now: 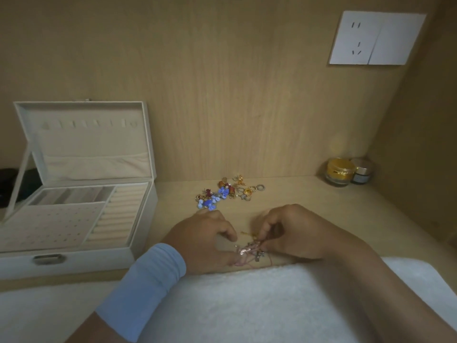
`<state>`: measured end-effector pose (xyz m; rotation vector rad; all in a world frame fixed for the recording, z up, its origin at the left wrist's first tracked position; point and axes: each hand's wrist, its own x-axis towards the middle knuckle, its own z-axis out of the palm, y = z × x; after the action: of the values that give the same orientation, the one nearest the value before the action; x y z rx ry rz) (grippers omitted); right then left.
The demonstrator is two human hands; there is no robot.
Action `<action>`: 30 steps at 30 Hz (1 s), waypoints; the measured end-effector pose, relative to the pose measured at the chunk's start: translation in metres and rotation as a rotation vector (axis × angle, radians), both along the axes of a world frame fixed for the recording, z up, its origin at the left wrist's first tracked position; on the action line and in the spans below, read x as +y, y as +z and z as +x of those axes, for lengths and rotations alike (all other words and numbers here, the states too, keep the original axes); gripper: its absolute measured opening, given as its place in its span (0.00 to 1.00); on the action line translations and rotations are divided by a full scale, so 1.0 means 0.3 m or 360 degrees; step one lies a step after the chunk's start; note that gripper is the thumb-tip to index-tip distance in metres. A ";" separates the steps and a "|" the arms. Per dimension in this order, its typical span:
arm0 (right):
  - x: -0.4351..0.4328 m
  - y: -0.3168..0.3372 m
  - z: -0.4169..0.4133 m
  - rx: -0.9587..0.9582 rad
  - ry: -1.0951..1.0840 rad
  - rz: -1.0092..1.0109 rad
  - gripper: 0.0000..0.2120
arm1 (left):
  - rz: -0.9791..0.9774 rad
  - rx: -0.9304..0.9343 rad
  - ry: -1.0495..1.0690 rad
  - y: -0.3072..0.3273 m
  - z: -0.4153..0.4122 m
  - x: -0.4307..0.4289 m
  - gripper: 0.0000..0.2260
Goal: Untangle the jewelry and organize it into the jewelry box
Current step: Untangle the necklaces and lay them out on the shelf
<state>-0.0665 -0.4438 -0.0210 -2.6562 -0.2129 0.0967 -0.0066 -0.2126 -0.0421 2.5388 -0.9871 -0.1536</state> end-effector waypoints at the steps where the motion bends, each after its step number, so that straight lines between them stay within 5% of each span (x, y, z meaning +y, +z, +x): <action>1: -0.003 0.001 0.000 -0.0004 -0.0016 0.0038 0.07 | -0.0044 0.0011 0.0028 0.003 0.002 -0.003 0.15; 4: 0.002 -0.011 0.015 -0.0119 -0.0128 0.0173 0.04 | -0.0152 -0.0056 0.0135 0.004 0.014 -0.045 0.07; 10: -0.012 -0.035 0.041 -0.0215 -0.0150 -0.0015 0.04 | -0.0101 -0.0129 0.0081 -0.014 0.027 -0.124 0.10; 20: 0.000 -0.034 0.039 -0.0191 0.0041 -0.0078 0.19 | -0.0050 -0.0492 -0.0074 -0.020 0.026 -0.136 0.09; 26: -0.015 -0.018 0.035 -0.0263 -0.0033 -0.0115 0.03 | -0.0598 0.0176 0.0139 -0.014 0.062 -0.101 0.07; 28: -0.028 -0.019 0.033 -0.0357 -0.0092 -0.0100 0.03 | -0.0948 0.0505 0.0200 0.009 0.062 -0.093 0.08; 30: -0.018 -0.027 0.035 -0.0418 -0.0167 0.0240 0.08 | -0.1192 0.0748 0.0195 0.036 0.057 -0.095 0.08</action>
<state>-0.0561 -0.4492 -0.0292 -2.5173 -0.1577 -0.2924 0.0106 -0.2411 -0.0312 1.7528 -0.5537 -0.2695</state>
